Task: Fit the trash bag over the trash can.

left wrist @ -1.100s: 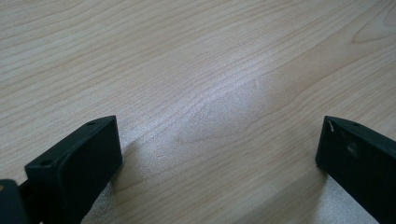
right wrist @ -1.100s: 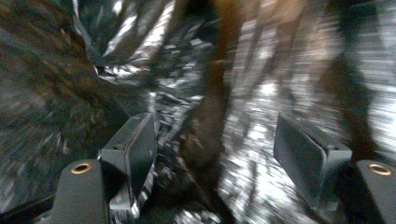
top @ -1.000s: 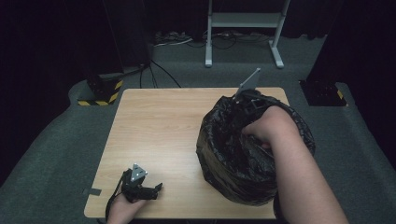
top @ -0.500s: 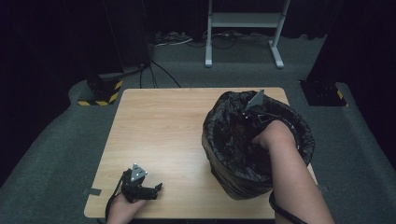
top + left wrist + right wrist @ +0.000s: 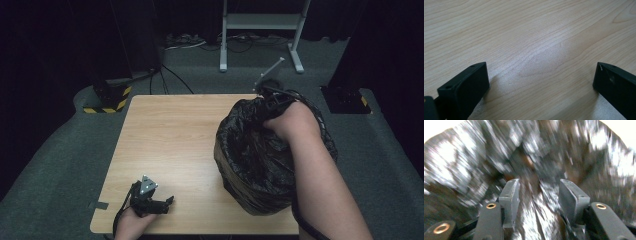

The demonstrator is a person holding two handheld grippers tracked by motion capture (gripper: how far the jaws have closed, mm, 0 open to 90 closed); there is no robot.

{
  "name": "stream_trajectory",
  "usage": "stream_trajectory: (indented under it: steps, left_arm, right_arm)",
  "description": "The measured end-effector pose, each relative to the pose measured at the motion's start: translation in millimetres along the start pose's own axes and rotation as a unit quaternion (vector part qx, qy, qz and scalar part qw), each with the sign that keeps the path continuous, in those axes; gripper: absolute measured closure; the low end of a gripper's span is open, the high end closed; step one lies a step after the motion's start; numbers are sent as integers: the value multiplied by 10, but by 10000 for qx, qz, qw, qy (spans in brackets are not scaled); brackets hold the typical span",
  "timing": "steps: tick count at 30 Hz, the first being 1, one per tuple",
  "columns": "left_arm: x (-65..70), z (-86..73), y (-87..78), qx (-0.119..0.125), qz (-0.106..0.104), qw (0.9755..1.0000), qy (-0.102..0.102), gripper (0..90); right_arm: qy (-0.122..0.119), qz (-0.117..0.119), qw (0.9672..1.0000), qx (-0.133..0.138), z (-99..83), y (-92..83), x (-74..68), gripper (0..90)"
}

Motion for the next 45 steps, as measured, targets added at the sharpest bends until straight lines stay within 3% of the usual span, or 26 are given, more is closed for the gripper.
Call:
stream_trajectory:
  steps: [5,10,16,20,24,27,29,32,33,35,37,40,45]
  left_arm:
    - [0,1,-1,-3,0,10000,-10,5]
    - [-2,0,-3,-9,-4,10000,0,5]
    - [1,1,-1,3,5,10000,-20,5]
    - [1,1,0,5,9,10000,-24,5]
    - [-1,0,-2,-6,2,10000,-4,5]
    - [0,1,-1,1,6,10000,-16,5]
    - [0,1,-1,-1,5,10000,-14,5]
    - [1,1,-1,3,6,10000,-18,5]
    - [-1,0,-2,-8,2,10000,-3,5]
    - [1,1,-1,3,7,10000,-22,5]
    - [1,1,-1,3,6,10000,-20,5]
    - [0,1,-1,0,5,10000,-20,5]
    - [-3,-1,-4,-23,-1,10000,4,5]
  right_arm:
    - [-87,178,9998,-84,135,281,-157,478]
    - [-81,324,9993,-151,59,607,-200,479]
    - [-156,319,9990,-267,-56,744,-176,441]
    - [-133,314,9991,-252,-64,711,-170,401]
    - [-30,267,9995,-147,-30,496,-127,364]
    - [19,207,9998,-36,5,282,-59,413]
    - [8,48,10000,-12,3,216,13,430]
    - [14,-154,9998,-119,-75,308,135,425]
    - [28,-213,9997,-84,-125,442,192,412]
    - [30,-230,9997,-62,-141,496,210,409]
    - [16,-249,9997,-82,-200,671,243,398]
    - [-23,-211,9994,-281,-285,857,245,395]
    - [-65,-182,9994,-280,-287,876,225,380]
Point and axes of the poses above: each handheld gripper's, and its own axes: y roughly forward along the jaws, z roughly out of its top, x roughly to its right, the point moved 7 cm from there along y, roughly forward along the jaws, and after that the axes turned 11 degrees about x, right-handed, at the moved point
